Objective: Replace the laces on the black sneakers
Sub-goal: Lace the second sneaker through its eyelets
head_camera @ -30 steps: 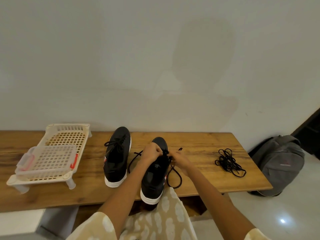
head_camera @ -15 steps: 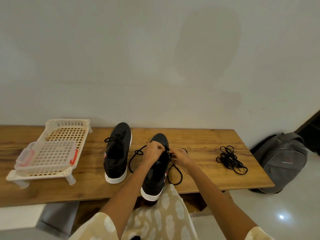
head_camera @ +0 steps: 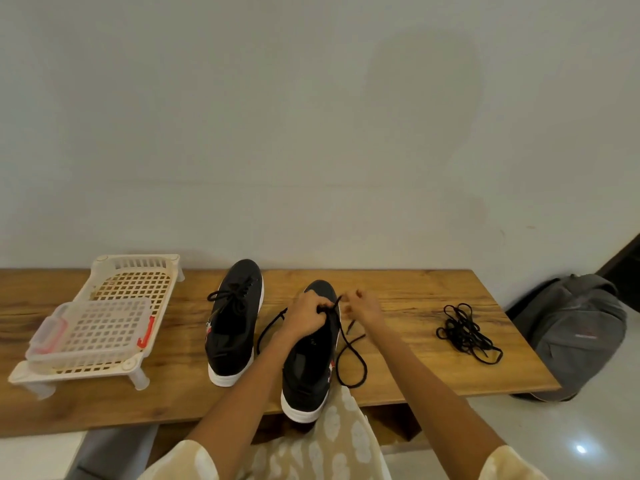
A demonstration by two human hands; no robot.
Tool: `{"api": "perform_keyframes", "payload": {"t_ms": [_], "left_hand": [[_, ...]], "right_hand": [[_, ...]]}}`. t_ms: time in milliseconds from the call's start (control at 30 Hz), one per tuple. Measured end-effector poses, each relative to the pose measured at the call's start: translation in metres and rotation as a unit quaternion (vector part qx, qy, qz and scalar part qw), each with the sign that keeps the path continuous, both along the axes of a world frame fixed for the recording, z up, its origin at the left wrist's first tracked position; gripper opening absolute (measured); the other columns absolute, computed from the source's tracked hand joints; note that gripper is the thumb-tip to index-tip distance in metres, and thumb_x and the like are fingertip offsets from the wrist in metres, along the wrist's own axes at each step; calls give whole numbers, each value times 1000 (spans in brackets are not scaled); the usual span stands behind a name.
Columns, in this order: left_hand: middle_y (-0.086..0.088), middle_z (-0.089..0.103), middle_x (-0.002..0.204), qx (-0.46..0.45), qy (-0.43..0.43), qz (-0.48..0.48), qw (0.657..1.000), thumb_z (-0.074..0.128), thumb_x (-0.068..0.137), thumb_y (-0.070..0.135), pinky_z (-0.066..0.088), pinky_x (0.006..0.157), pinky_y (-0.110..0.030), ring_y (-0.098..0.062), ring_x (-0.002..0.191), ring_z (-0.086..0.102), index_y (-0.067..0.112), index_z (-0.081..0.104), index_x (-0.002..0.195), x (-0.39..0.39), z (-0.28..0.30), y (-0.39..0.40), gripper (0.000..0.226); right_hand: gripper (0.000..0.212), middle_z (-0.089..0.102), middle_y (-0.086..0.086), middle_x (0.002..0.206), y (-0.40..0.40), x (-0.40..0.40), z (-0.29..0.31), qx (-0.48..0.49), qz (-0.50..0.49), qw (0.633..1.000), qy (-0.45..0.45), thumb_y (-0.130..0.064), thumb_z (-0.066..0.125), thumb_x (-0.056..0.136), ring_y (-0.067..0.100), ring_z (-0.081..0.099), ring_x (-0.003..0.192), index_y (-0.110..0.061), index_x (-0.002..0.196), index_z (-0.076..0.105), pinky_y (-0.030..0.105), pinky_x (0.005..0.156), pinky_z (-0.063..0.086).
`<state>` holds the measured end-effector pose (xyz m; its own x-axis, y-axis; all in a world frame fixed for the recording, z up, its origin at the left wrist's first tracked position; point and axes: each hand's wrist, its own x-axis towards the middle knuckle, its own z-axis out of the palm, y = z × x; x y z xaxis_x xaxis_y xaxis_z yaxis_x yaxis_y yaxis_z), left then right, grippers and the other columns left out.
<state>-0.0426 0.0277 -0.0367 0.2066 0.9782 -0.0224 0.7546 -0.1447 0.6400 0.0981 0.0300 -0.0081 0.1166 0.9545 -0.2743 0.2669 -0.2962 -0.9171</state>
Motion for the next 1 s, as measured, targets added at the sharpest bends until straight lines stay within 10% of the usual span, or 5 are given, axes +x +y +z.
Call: {"api": "perform_keyframes", "payload": {"t_ms": [233,333,433,533,1000], "left_hand": [[8,56,80,-63,47,-18,997,54,90,48,27,102,-50,-22,111,51,29,55,63,11,17,8,33],[5,56,68,-41,-55,48,996,58,91,38,40,75,-30,-22,83,61,21,67,74,16,37,10,26],[0,57,63,24,-171,120,978,61,91,28,34,59,-27,-16,67,54,12,68,75,22,81,14,24],[-2,66,79,55,-298,118,946,62,91,17,45,61,-17,-12,73,58,7,73,92,35,132,14,15],[1,65,78,-25,-527,214,822,62,91,17,44,55,-19,-10,60,51,11,70,92,0,150,-2,11]], "right_hand": [[16,68,15,81,31,23,114,123,-110,907,387,-1,36,88,19,62,56,-3,84,51,27,60,56],[12,60,9,70,27,40,134,177,-75,933,303,-4,39,92,17,53,52,-8,84,48,31,60,55],[10,60,7,71,14,51,113,181,32,983,18,-10,44,96,14,56,51,-8,94,54,25,54,53],[24,59,-3,73,-2,40,75,128,199,945,-225,-11,42,97,8,57,54,-14,113,60,17,54,48],[23,52,3,72,-19,1,140,141,286,948,12,-6,40,100,8,58,62,-2,110,60,27,75,58]]}}
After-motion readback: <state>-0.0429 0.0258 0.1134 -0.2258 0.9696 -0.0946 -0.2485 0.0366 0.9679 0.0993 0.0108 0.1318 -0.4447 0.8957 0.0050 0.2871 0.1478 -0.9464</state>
